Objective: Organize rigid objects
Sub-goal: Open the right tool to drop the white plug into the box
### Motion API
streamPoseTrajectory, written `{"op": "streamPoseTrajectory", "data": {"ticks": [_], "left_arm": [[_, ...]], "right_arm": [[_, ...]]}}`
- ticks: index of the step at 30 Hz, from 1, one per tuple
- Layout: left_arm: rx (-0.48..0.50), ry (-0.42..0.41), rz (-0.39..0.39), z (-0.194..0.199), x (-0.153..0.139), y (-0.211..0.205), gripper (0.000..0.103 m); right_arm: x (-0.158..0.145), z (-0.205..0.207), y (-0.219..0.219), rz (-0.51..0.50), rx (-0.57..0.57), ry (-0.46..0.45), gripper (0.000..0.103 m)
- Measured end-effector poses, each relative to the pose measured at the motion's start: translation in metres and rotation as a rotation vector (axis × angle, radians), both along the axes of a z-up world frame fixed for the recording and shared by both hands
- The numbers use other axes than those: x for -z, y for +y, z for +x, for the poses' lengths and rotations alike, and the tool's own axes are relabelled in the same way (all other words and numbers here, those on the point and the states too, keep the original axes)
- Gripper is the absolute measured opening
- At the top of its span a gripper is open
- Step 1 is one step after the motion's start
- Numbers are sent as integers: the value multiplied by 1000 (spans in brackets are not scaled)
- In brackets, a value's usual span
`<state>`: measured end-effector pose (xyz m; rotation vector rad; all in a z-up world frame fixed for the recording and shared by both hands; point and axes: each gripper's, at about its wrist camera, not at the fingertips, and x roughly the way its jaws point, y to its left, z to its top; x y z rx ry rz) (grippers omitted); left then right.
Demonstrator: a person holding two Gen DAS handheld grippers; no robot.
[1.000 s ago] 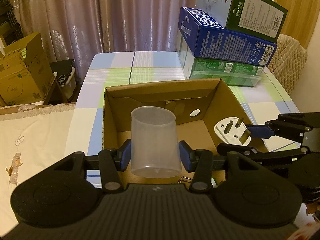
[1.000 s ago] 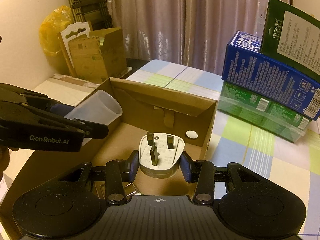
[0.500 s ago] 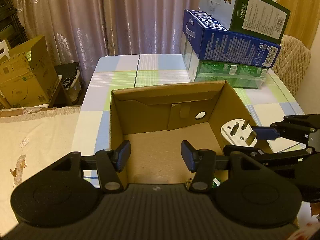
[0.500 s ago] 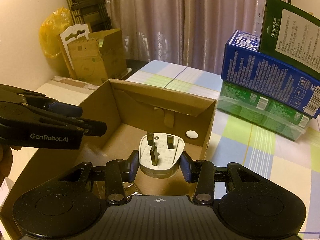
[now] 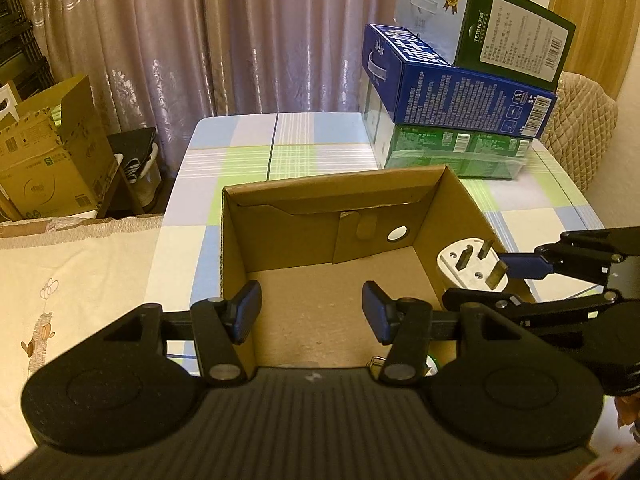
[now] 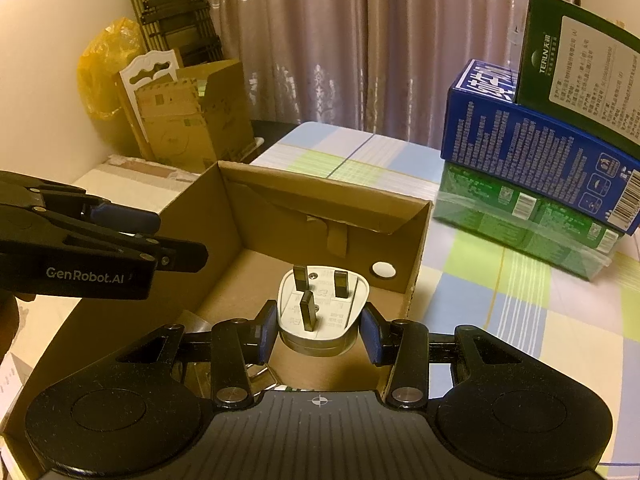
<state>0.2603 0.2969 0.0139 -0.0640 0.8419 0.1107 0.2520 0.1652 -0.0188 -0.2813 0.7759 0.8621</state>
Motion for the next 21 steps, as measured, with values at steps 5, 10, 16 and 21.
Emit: {"op": "streamPoseTrajectory", "data": {"ticks": [5, 10, 16, 21], "left_arm": [[2, 0, 5, 0, -2, 0, 51], [2, -3, 9, 0, -4, 1, 51], [3, -6, 7, 1, -6, 2, 51], [1, -4, 6, 0, -6, 2, 51]], "right_arm": [[1, 0, 1, -1, 2, 5, 40], [2, -1, 2, -3, -1, 6, 40], [2, -1, 3, -3, 2, 8, 40], [2, -2, 5, -4, 3, 11, 40]]}}
